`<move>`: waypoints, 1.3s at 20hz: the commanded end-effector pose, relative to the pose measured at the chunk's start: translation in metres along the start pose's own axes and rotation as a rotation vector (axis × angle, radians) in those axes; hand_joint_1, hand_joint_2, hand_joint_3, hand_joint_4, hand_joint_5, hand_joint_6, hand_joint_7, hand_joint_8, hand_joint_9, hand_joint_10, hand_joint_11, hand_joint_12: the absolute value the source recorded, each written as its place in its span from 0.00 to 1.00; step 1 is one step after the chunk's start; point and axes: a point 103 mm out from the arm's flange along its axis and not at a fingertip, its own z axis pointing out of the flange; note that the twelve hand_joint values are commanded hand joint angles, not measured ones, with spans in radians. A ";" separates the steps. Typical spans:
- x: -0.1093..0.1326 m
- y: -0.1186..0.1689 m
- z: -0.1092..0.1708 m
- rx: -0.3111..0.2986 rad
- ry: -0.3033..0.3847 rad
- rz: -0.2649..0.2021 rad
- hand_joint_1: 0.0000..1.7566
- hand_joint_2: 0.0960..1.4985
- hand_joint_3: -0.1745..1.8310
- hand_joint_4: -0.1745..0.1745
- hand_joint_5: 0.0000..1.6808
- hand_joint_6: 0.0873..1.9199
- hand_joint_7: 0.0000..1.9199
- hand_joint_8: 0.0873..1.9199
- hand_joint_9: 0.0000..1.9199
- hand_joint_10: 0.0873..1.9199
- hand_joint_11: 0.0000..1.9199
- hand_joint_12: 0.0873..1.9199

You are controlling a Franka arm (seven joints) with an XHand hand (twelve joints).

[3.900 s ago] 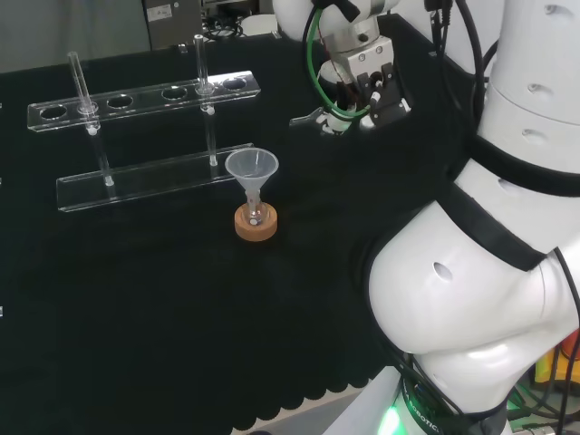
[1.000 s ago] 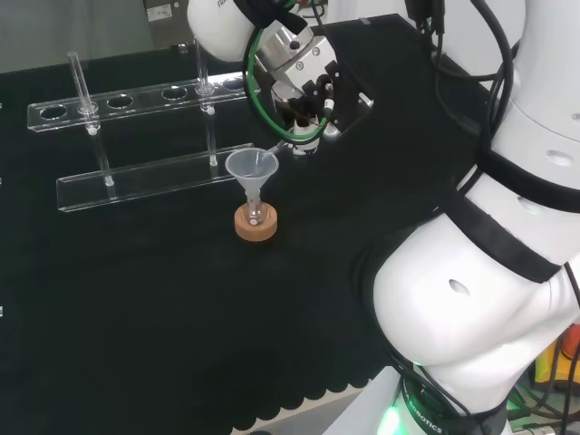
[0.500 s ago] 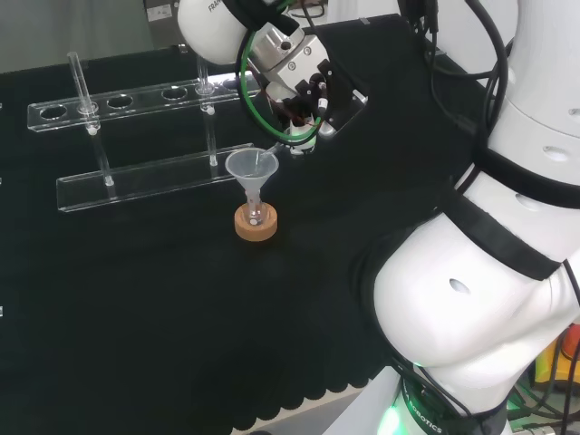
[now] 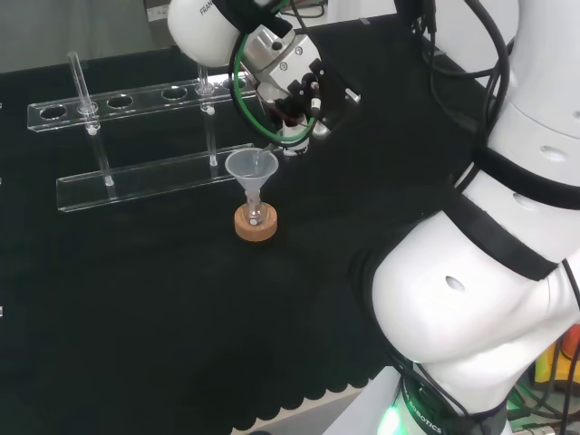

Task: Pour all the NaCl from the weighing funnel into the round-bottom flask.

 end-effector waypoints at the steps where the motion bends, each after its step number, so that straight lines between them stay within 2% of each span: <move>1: -0.003 0.002 0.004 0.036 -0.059 0.010 0.62 0.41 0.46 1.00 0.68 0.46 0.60 0.29 0.61 0.17 0.44 0.55; 9: -0.001 0.004 -0.001 0.056 -0.109 0.002 0.62 0.40 0.46 1.00 0.68 0.46 0.60 0.29 0.61 0.17 0.44 0.55; 26: -0.006 0.001 -0.003 0.061 -0.121 0.012 0.62 0.40 0.46 1.00 0.69 0.46 0.60 0.29 0.61 0.16 0.44 0.54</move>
